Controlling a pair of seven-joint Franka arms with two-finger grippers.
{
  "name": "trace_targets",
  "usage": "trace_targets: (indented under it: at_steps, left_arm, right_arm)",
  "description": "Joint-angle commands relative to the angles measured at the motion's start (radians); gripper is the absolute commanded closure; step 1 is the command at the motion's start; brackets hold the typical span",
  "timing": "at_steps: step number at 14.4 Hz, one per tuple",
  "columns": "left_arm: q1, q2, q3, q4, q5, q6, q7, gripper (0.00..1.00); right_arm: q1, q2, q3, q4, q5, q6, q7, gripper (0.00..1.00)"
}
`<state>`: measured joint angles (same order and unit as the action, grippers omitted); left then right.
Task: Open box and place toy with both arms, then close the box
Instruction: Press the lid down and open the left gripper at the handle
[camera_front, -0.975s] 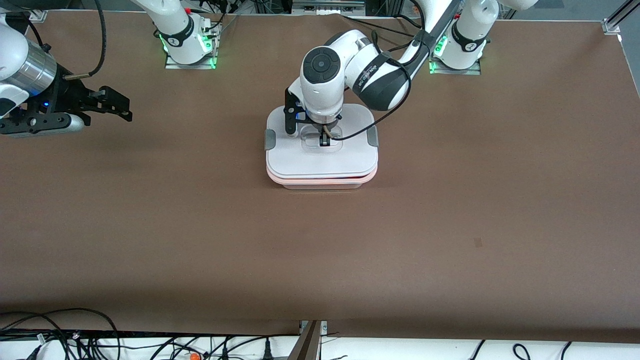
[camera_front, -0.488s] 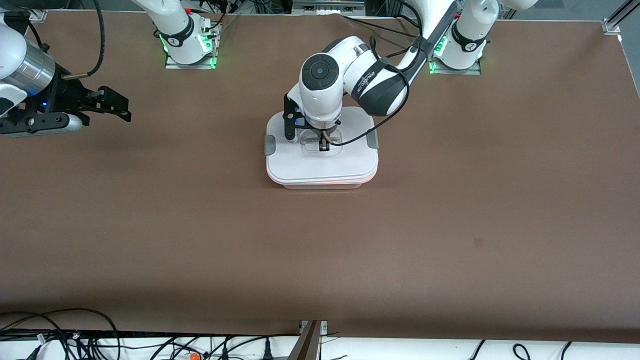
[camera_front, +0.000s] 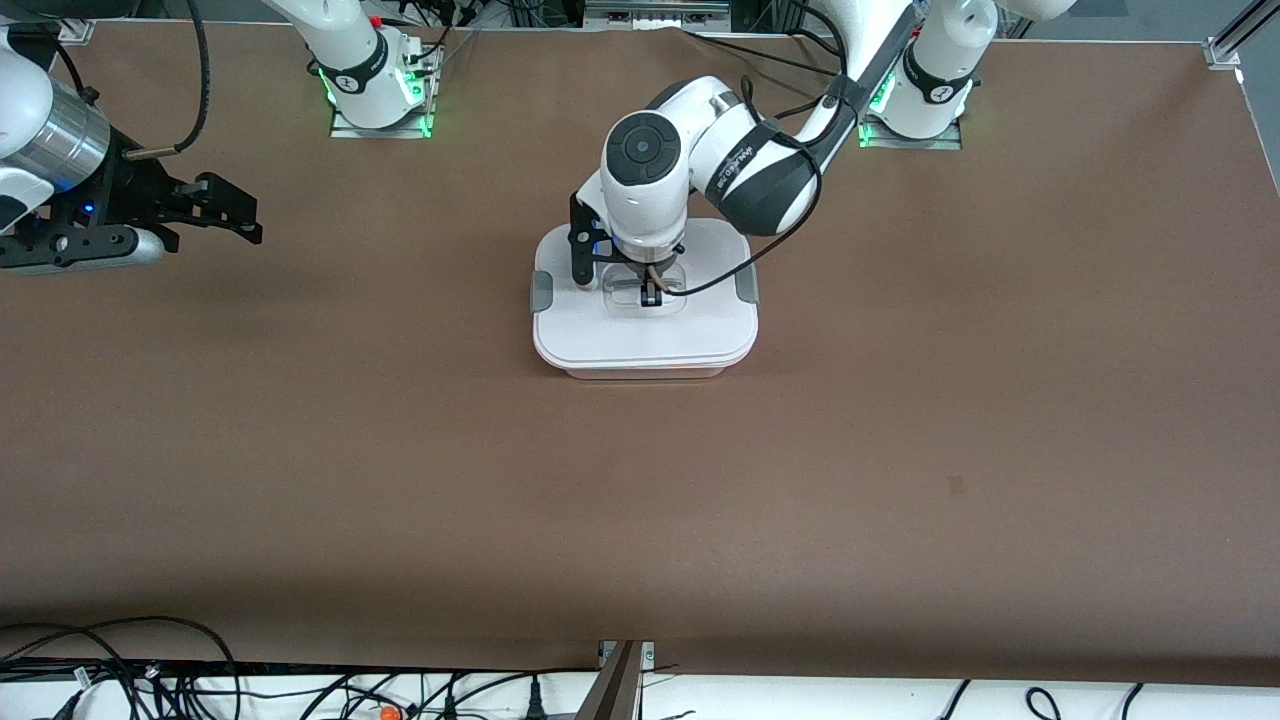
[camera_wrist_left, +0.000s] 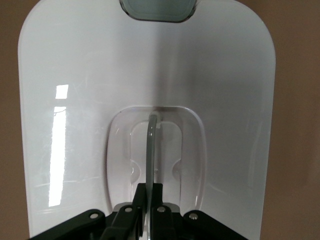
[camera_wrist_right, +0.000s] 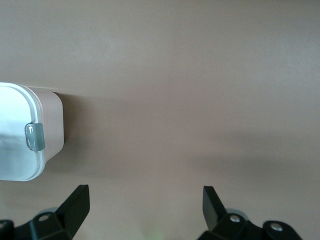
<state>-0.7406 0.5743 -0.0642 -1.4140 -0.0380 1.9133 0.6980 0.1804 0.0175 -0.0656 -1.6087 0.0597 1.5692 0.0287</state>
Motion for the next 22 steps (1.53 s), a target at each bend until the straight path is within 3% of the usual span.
trace_targets:
  at_steps: [1,10,11,12,13,19,22]
  left_arm:
    - [-0.01,0.025,0.021,0.035,0.027,-0.01,-0.005,1.0]
    - [-0.011,0.047,0.021,0.035,0.027,0.026,-0.009,1.0]
    - [-0.011,0.047,0.021,0.035,0.027,0.026,-0.009,0.85]
    - [-0.011,0.047,0.021,0.035,0.027,0.026,-0.015,0.53]
    - [-0.011,0.047,0.021,0.033,0.027,0.026,-0.014,0.02]
    - [-0.007,-0.011,0.021,0.036,-0.014,0.001,-0.095,0.0]
    - [0.012,-0.066,0.067,0.035,-0.077,-0.039,-0.095,0.0]
  right_arm:
    - [-0.013,-0.017,0.016,-0.019,-0.015,0.014,0.011,0.0]
    - [-0.013,-0.016,0.016,-0.019,-0.018,0.015,0.011,0.0]
    - [-0.013,-0.016,0.016,-0.019,-0.018,0.015,0.011,0.0]
    - [-0.013,-0.016,0.016,-0.019,-0.018,0.015,0.011,0.0]
    - [-0.013,-0.016,0.016,-0.019,-0.018,0.015,0.011,0.0]
    - [-0.013,-0.014,0.016,-0.019,-0.02,0.017,0.011,0.0]
    - [-0.013,-0.014,0.016,-0.019,-0.02,0.017,0.011,0.0]
